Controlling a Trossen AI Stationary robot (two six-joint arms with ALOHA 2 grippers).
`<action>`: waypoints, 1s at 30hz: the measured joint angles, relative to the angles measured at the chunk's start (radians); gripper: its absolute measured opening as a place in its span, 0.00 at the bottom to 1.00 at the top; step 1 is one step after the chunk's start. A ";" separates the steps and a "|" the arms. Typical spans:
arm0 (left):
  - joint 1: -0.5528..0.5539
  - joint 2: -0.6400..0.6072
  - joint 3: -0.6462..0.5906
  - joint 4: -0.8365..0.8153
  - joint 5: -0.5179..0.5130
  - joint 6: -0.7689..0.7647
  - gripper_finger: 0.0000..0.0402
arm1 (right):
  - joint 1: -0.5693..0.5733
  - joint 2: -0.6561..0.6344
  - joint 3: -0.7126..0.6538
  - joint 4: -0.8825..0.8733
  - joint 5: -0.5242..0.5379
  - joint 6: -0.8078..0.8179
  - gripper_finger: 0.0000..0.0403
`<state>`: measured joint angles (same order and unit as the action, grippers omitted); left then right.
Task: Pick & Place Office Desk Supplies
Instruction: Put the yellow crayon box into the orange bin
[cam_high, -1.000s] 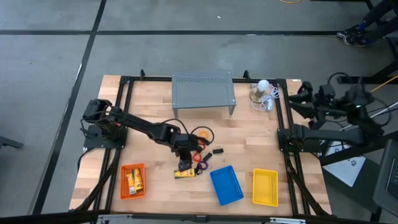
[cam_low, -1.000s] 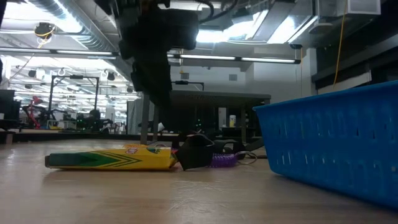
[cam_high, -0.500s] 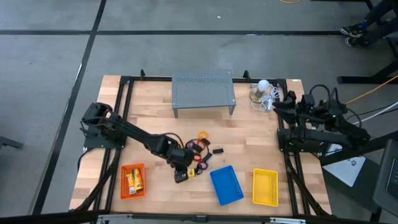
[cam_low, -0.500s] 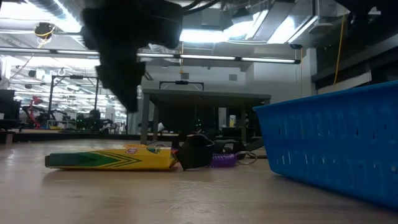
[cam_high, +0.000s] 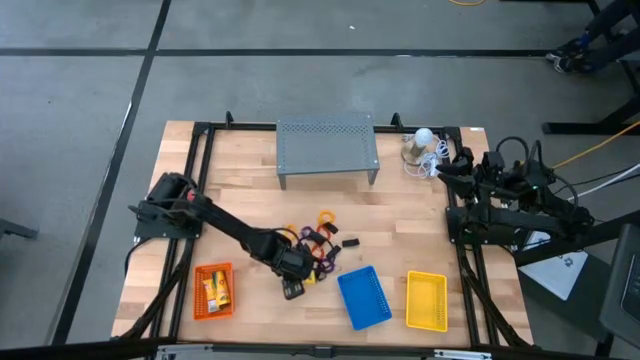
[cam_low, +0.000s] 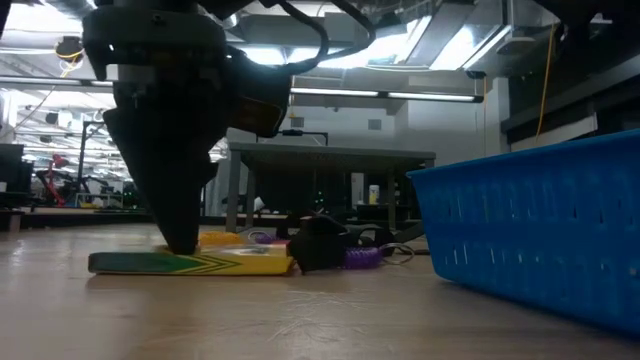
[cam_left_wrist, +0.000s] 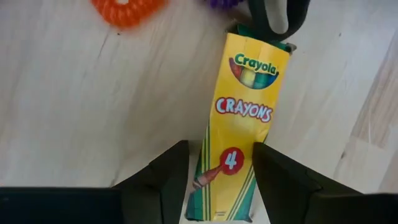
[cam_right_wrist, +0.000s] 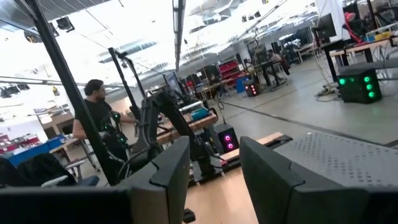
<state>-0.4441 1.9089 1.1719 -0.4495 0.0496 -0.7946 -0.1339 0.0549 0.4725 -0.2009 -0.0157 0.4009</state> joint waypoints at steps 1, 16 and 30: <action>-0.005 0.007 -0.001 0.011 0.004 -0.008 0.43 | 0.000 0.000 0.000 0.000 0.000 0.008 0.36; -0.007 0.028 0.001 0.142 0.188 -0.024 0.03 | 0.000 0.001 0.000 -0.003 -0.003 0.034 0.36; 0.044 -0.250 -0.005 -0.034 0.307 0.110 0.03 | 0.000 0.001 0.000 -0.068 0.001 0.019 0.36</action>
<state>-0.4005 1.6586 1.1667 -0.4833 0.3565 -0.6845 -0.1341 0.0555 0.4725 -0.2691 -0.0151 0.4202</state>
